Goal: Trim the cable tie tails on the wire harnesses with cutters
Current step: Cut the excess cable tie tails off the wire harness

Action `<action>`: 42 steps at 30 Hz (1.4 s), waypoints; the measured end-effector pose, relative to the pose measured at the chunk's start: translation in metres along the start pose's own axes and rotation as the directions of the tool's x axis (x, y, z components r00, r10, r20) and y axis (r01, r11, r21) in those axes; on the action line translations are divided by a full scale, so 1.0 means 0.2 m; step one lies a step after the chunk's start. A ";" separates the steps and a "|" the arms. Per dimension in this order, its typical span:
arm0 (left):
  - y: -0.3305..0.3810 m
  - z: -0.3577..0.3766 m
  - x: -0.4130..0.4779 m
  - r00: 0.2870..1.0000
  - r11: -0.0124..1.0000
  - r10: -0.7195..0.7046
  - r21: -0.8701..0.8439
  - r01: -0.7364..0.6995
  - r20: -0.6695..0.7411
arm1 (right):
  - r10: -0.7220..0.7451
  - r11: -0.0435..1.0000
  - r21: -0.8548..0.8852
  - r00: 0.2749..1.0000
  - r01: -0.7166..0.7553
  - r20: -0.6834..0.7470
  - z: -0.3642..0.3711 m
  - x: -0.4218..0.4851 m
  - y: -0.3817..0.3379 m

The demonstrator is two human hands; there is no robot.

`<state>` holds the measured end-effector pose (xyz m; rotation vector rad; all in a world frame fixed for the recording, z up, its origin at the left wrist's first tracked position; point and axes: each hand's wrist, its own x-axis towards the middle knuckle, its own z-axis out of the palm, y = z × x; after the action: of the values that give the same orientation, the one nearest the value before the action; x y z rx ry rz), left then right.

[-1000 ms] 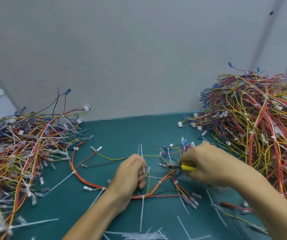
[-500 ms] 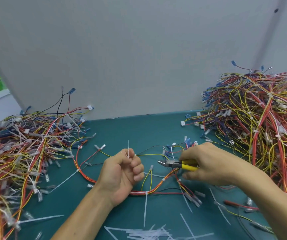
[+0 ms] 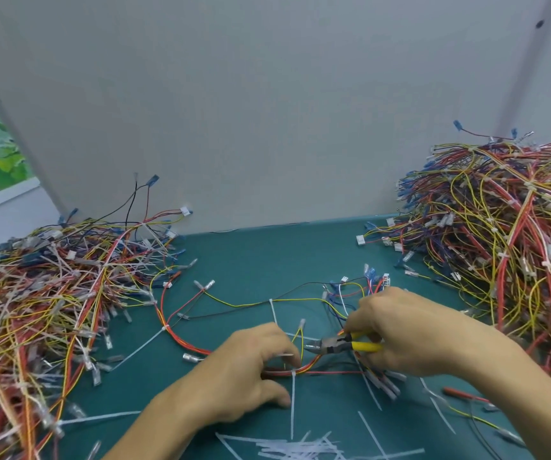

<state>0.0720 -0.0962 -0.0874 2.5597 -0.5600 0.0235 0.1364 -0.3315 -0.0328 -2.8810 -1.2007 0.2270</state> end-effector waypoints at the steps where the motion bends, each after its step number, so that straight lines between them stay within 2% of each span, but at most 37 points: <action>1: -0.01 0.02 0.00 0.999 1.000 0.005 -0.014 -0.005 -0.033 | 0.006 1.000 -0.010 1.000 -0.006 0.004 0.00 0.00 0.00; 5: -0.02 0.04 0.00 0.988 0.986 -0.082 -0.158 0.061 -0.130 | 0.011 1.000 -0.025 1.000 -0.010 0.024 0.01 0.01 0.00; 8: -0.03 0.05 0.02 0.971 0.930 -0.219 -0.323 0.179 -0.095 | 0.003 0.999 -0.037 0.999 -0.002 0.034 0.02 0.02 -0.01; 11: -0.04 0.06 0.04 0.961 0.916 -0.264 -0.331 0.224 -0.079 | -0.016 0.998 -0.060 1.000 0.016 0.012 0.04 0.03 -0.03; 16: -0.05 0.07 0.05 0.954 0.919 -0.283 -0.312 0.240 -0.100 | -0.015 0.995 -0.100 0.999 0.012 -0.030 0.06 0.03 -0.05; 23: -0.06 0.04 0.03 0.969 0.867 -0.238 -0.463 0.183 -0.064 | 0.010 0.988 -0.152 0.999 -0.018 -0.052 0.08 0.03 -0.10; 31: -0.08 0.05 0.03 0.977 0.860 -0.201 -0.490 0.141 -0.072 | 0.019 0.991 -0.132 0.999 -0.024 -0.039 0.07 0.03 -0.12; 42: -0.08 0.07 0.03 0.976 0.840 -0.205 -0.524 0.136 -0.074 | 0.055 0.977 -0.207 0.998 -0.053 0.003 0.08 0.04 -0.15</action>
<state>0.0829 -0.0930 -0.1056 2.0489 -0.2394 -0.0240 0.1184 -0.3050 -0.0467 -3.0953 -1.2170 0.1217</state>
